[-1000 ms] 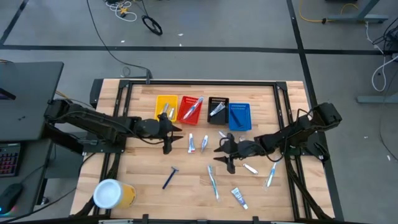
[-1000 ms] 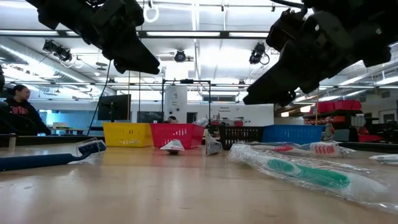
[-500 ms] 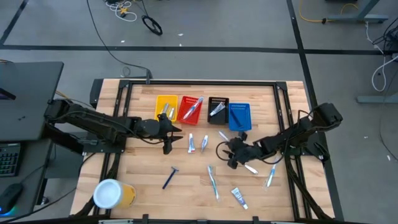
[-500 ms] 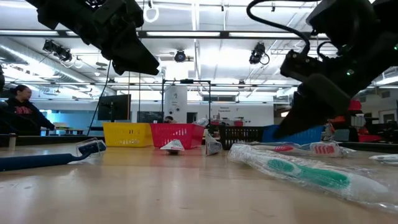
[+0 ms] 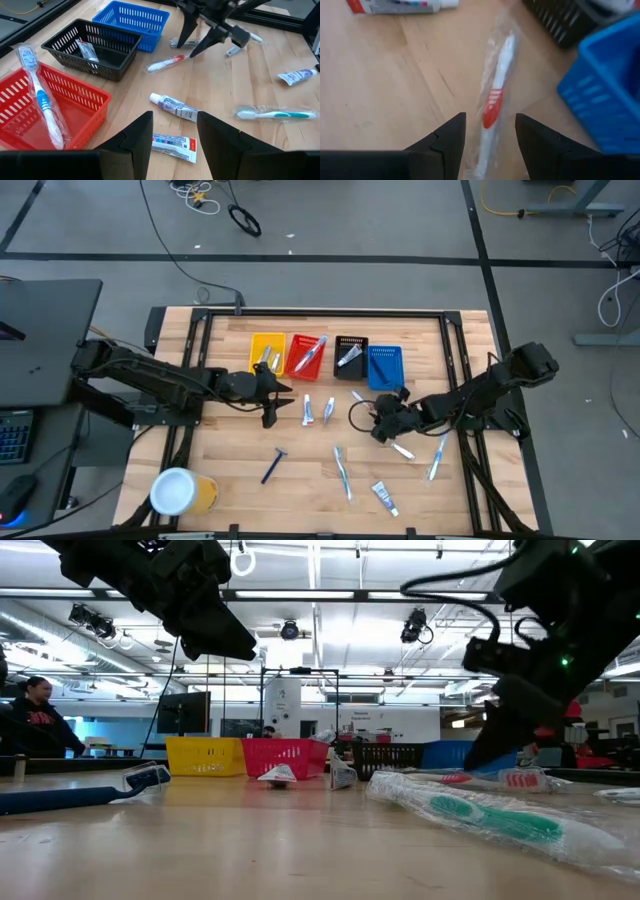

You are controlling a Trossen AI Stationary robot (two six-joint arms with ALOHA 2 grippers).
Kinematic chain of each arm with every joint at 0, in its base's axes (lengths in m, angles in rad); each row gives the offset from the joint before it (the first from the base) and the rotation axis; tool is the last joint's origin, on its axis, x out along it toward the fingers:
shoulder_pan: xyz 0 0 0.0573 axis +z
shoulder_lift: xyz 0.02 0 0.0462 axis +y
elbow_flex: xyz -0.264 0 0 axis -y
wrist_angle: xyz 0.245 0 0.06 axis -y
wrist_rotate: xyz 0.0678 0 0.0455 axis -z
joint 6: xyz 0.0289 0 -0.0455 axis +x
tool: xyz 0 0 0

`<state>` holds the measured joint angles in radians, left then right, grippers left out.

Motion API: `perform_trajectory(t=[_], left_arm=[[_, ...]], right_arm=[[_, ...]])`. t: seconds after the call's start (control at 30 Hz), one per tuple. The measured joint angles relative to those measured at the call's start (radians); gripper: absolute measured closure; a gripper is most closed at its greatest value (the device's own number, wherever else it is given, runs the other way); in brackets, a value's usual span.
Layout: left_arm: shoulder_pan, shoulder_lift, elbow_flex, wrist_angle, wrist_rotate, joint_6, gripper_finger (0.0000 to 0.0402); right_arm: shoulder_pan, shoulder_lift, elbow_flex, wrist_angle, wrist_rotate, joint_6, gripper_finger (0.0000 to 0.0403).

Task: Pick & Place Travel size toiletries
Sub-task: Put the orange toothbrush into the red bin

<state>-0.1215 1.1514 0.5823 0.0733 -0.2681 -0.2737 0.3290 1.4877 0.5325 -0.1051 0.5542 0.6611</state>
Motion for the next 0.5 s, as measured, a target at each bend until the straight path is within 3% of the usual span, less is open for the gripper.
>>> perform_trajectory(t=[0.2, 0.5], left_arm=[[0.0, 0.0, 0.0, 0.002, 0.0, 0.0, 0.024], [0.0, 0.0, 0.0, 0.001, 0.0, 0.0, 0.024]], right_arm=[[-0.027, 0.019, -0.008, 0.007, -0.08, 0.02, 0.0221], [-0.028, 0.019, -0.008, -0.022, -0.085, 0.02, 0.0227]])
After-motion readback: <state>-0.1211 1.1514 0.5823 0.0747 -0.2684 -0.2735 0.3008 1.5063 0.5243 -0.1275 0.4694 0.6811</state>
